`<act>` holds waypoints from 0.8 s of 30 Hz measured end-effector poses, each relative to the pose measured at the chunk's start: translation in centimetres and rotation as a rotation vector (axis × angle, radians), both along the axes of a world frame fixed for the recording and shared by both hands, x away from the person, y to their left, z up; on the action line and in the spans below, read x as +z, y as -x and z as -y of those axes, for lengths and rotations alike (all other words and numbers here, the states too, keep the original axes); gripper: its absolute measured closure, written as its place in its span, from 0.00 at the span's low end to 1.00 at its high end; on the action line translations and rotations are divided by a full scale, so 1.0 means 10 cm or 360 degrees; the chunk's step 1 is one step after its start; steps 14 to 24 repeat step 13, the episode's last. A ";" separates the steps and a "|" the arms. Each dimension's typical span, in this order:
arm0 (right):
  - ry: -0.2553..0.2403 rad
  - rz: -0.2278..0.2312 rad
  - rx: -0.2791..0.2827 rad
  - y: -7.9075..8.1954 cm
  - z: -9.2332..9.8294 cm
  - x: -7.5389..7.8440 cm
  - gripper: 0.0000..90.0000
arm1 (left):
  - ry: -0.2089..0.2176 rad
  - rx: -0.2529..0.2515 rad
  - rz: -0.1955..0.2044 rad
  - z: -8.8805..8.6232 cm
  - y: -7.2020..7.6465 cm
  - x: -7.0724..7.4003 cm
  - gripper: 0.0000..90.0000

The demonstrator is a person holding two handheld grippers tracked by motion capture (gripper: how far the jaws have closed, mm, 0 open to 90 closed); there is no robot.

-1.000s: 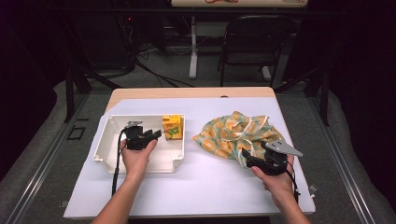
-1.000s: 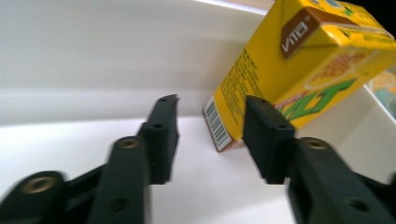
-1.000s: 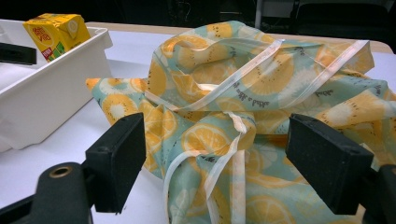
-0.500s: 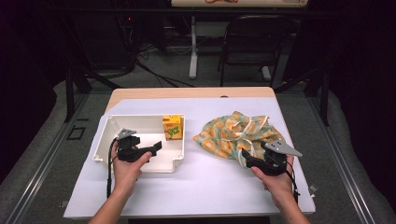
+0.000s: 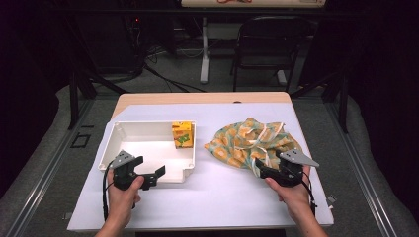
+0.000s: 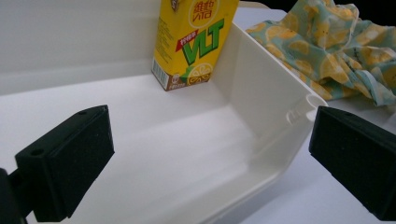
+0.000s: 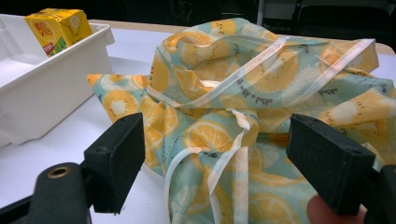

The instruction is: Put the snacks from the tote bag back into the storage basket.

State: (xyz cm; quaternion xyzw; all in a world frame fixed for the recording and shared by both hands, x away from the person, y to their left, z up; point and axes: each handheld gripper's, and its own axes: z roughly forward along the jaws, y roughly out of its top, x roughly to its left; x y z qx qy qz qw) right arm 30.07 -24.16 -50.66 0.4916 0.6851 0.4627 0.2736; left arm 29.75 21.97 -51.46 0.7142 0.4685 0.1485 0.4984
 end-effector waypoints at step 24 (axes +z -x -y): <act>0.0005 -0.0003 0.0023 0.01 -0.02 -0.03 0.20 | -0.0052 0.0037 0.0027 -0.15 0.12 0.00 0.00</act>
